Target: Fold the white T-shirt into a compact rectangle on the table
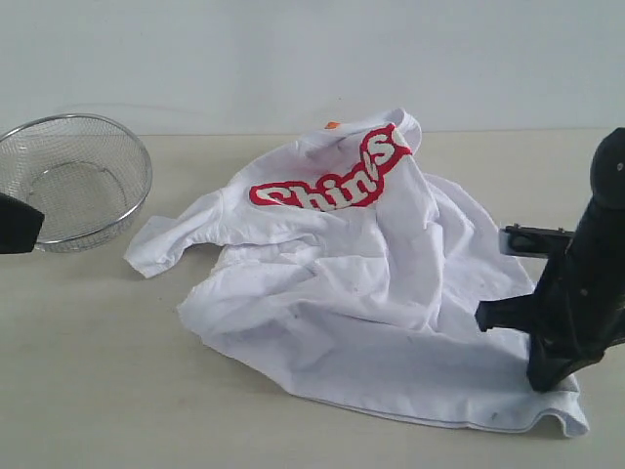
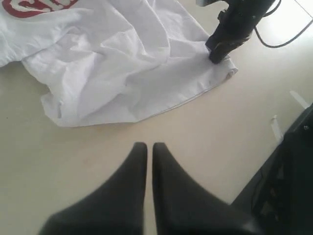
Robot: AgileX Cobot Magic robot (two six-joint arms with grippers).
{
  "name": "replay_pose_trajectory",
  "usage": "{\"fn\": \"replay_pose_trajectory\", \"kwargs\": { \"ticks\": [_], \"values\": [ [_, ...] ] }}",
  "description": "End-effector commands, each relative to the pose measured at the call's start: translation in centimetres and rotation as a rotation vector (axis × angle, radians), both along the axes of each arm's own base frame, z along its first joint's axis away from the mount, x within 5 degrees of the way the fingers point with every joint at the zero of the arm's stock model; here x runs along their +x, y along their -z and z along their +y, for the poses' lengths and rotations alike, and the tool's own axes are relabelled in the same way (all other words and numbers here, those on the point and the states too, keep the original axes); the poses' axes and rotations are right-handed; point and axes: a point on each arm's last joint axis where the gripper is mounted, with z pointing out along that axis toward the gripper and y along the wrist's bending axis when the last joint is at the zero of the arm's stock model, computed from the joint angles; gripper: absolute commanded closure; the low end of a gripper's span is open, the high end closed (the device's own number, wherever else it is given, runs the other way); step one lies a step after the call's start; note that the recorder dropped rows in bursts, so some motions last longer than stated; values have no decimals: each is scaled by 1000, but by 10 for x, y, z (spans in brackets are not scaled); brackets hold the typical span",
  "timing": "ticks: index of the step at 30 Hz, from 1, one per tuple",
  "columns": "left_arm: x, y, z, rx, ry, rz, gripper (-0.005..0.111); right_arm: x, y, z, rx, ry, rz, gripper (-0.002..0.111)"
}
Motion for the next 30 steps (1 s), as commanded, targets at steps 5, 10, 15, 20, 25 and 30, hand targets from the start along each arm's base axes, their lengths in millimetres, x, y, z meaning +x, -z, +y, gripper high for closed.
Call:
{"fn": "replay_pose_trajectory", "kwargs": {
  "ticks": [5,10,15,20,25,30],
  "values": [
    [1,-1,-1,-8,3,-26,102,0,-89,60,384,-141,-445,108],
    [1,-1,-1,-3,10,-33,102,-19,-77,162,372,-358,-556,108],
    [-1,0,-1,3,24,-14,102,-7,-37,200,353,-410,-491,108],
    [0,0,-1,0,18,-22,102,7,-35,222,375,-423,-507,108],
    [0,0,-1,0,17,-24,102,27,-5,230,323,-438,-499,108],
    [0,0,-1,0,17,-24,102,31,6,231,292,-458,-468,108]
  ]
}}
